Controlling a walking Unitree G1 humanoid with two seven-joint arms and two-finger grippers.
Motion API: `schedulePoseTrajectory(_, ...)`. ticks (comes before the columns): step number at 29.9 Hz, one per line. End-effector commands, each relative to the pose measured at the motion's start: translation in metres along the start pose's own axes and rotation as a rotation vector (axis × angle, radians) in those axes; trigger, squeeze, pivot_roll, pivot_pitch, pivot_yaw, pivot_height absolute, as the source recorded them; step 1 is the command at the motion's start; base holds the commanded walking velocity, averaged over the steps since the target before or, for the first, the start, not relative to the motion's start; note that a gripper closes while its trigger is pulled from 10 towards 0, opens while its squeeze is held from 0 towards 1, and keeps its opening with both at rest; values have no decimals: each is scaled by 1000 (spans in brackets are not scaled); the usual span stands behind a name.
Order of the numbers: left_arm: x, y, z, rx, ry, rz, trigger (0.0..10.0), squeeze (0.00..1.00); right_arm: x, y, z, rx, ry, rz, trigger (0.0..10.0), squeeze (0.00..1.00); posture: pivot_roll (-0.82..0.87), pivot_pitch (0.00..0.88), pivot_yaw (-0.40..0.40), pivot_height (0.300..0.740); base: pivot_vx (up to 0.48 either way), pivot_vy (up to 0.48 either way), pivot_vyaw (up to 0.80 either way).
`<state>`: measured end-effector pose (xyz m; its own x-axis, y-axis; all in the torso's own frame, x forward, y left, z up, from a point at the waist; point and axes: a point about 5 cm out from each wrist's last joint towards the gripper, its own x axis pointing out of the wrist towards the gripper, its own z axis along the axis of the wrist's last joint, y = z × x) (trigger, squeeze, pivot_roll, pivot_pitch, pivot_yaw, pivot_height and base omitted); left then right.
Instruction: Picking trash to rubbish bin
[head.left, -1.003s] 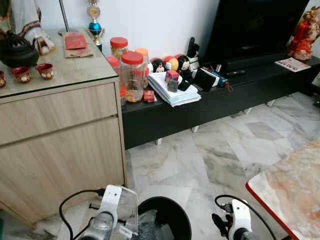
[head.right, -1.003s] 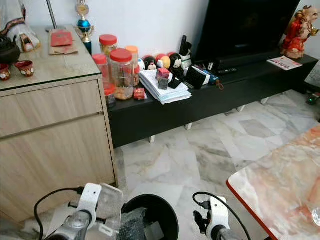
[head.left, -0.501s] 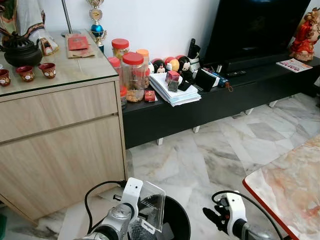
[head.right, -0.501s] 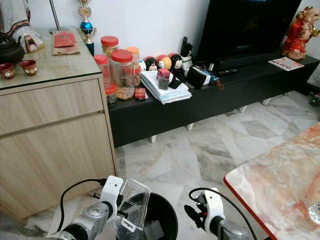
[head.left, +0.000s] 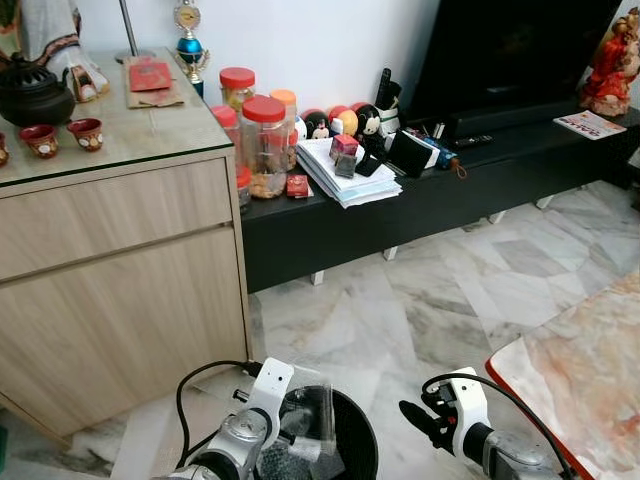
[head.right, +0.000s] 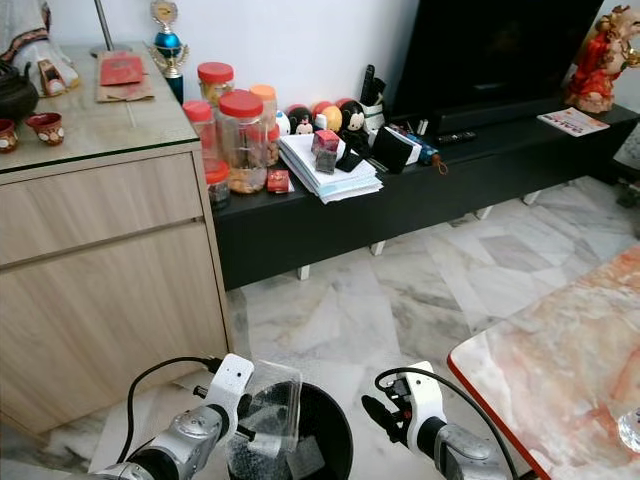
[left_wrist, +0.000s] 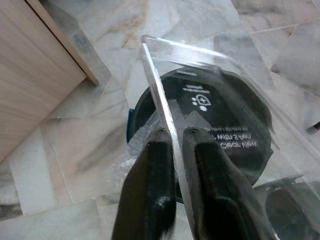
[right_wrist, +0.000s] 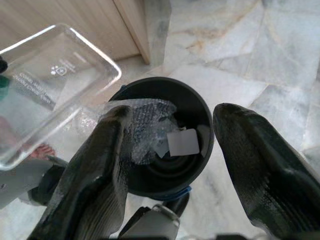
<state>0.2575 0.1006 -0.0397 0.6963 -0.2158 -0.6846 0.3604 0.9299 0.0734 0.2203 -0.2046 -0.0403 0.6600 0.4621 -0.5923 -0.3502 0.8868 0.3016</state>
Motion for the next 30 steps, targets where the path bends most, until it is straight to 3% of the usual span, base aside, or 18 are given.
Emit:
schedulePoseTrajectory(1,0,0,1,-4,9,-3,10000,1000,-2,-4,5,-13,-13,-6,10000,0,-12,38,-133,740,0,0,0)
schedulePoseTrajectory(22,0,1,2,-13,-1,-9,10000,1000,-3,1,1,-3,-1,-5,10000,0,-13,43,-128,740,0,0,0)
schedulePoseTrajectory(23,0,2,3,1,-7,0,10000,0,-3,2,1,-2,-2,-7,10000,0,-15,46,-127,740,0,0,0)
schedulePoseTrajectory(30,0,7,3,-7,-21,34,10000,0,-3,0,1,-4,-6,-32,10000,0,-11,42,-125,740,0,0,0)
